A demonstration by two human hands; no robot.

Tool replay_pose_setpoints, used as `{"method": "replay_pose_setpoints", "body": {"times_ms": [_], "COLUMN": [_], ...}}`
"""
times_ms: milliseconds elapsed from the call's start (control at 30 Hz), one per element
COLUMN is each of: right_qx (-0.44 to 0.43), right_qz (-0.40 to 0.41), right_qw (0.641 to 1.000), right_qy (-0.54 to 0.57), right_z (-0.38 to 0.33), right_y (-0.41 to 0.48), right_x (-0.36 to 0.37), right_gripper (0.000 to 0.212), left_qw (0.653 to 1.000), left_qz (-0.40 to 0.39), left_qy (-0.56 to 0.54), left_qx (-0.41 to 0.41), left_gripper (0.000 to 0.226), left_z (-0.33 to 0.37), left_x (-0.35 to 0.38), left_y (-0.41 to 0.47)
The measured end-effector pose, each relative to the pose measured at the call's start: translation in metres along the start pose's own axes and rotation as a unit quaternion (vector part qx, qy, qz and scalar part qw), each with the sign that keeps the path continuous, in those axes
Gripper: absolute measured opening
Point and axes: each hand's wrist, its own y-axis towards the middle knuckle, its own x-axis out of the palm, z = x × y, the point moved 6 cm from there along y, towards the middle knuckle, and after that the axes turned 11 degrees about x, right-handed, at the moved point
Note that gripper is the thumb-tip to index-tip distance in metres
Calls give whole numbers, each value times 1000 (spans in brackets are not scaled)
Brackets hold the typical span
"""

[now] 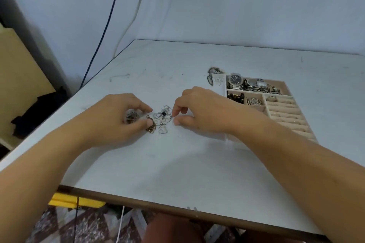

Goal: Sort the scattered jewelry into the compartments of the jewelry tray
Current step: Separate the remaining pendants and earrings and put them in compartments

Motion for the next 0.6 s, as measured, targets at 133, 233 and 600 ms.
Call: {"method": "replay_pose_setpoints", "body": {"times_ms": [133,233,600], "right_qx": [14,8,16], "right_qz": [13,3,8], "right_qw": [1000,1000,1000], "right_qy": [8,10,14], "right_z": [-2,-8,-2], "right_y": [17,27,30], "right_x": [4,9,6], "right_gripper": [21,23,11], "left_qw": [999,999,997], "left_qz": [26,28,56], "left_qy": [-28,-38,-39], "left_qx": [6,13,18], "left_gripper": [28,24,28], "left_z": [1,3,-1], "left_x": [6,7,12], "left_y": [7,11,12]}}
